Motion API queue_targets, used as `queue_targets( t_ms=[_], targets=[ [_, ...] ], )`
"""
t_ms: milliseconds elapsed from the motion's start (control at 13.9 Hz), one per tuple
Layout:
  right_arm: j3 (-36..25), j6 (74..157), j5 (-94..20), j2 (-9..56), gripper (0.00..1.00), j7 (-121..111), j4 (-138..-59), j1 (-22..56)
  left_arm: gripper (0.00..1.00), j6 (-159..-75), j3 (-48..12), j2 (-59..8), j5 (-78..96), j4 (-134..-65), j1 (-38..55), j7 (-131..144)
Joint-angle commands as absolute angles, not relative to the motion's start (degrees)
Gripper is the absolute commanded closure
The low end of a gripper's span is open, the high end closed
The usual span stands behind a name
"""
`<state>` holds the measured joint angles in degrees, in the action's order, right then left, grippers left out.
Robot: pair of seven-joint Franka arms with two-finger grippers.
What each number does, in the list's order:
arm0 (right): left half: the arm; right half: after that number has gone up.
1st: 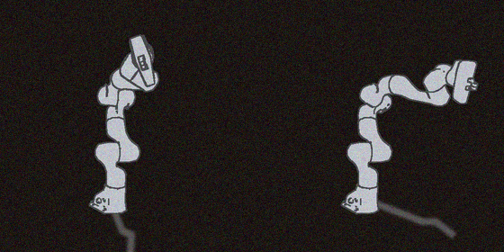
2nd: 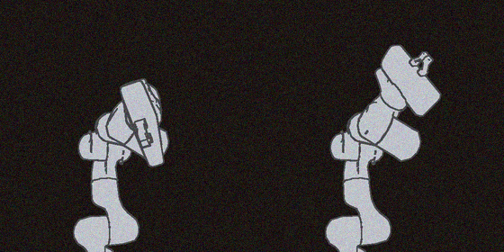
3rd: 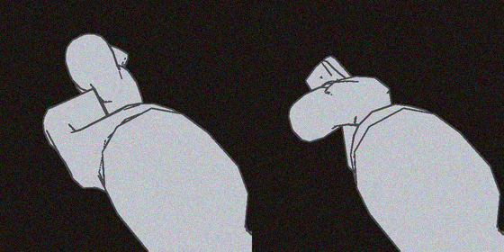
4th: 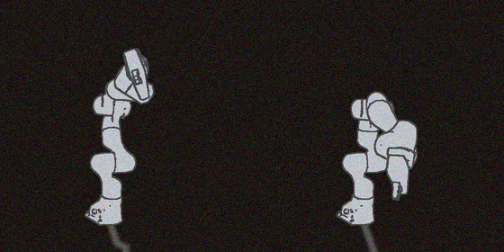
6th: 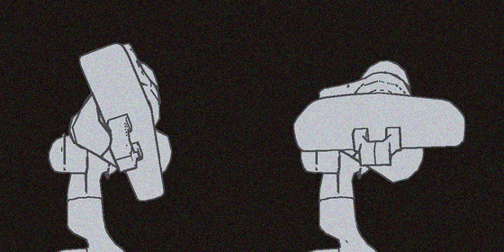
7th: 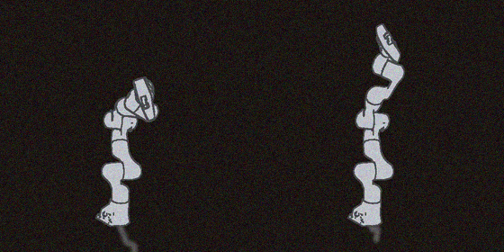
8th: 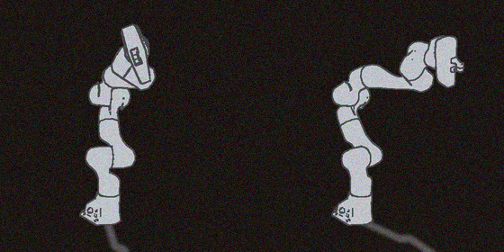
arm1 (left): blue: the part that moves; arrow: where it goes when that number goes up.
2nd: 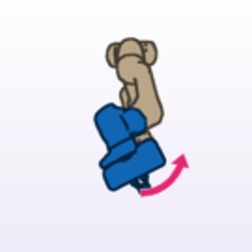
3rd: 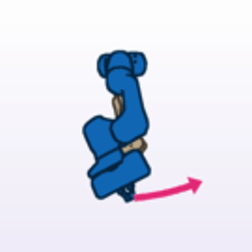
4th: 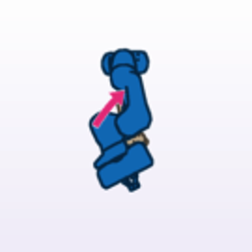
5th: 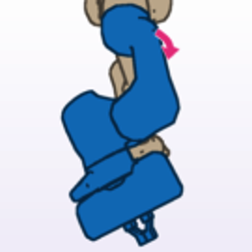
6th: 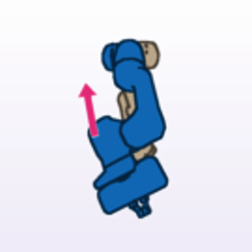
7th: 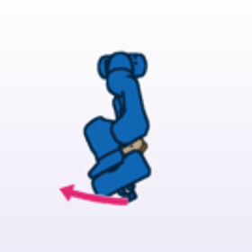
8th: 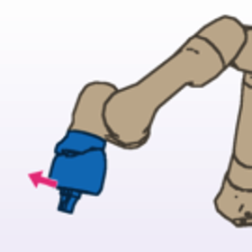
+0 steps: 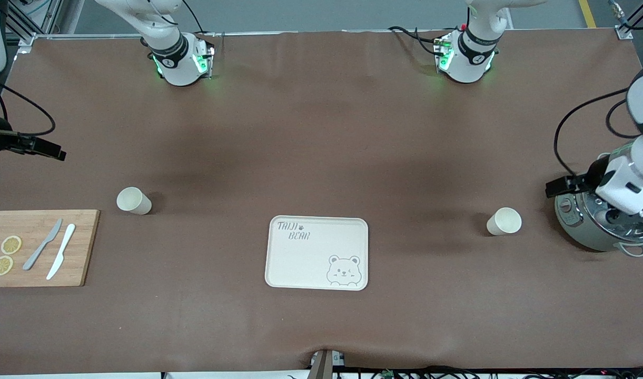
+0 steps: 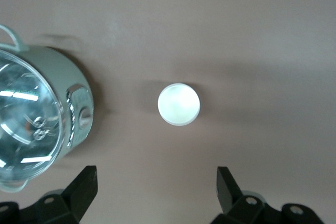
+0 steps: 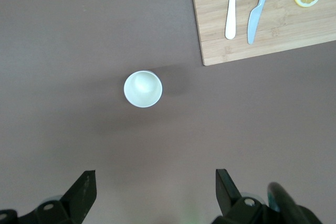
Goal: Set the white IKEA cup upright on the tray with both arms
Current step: 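Reach the right gripper to one cup while the left gripper reaches the other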
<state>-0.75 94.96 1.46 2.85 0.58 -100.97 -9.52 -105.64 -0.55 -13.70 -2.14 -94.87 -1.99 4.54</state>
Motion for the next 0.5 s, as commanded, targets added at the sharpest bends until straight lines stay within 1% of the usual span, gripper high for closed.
queue_targets(
  t_ms=[0, 72, 144, 433],
  targets=[
    [-0.8, 98.8, 1.5, 3.4, 0.00, 0.9, -104.8, -10.1, 0.00, -120.7, -1.1, -11.2, -2.1, -108.1, -2.7, 6.0],
    [-1.3, 99.7, 1.4, 4.9, 0.00, 0.9, -105.4, -10.1, 0.00, -127.8, -1.1, -11.5, -2.1, -112.1, -2.6, 6.0],
    [-2.2, 100.5, 1.3, 6.2, 0.00, 0.9, -105.6, -10.1, 0.00, -132.7, -1.1, -12.4, -2.1, -114.4, -2.5, 6.1],
    [-2.4, 102.7, 1.2, 9.2, 0.00, 1.0, -107.0, -10.6, 0.00, -146.3, -1.1, -16.1, -2.1, -120.6, -3.4, 6.0]
  ],
)
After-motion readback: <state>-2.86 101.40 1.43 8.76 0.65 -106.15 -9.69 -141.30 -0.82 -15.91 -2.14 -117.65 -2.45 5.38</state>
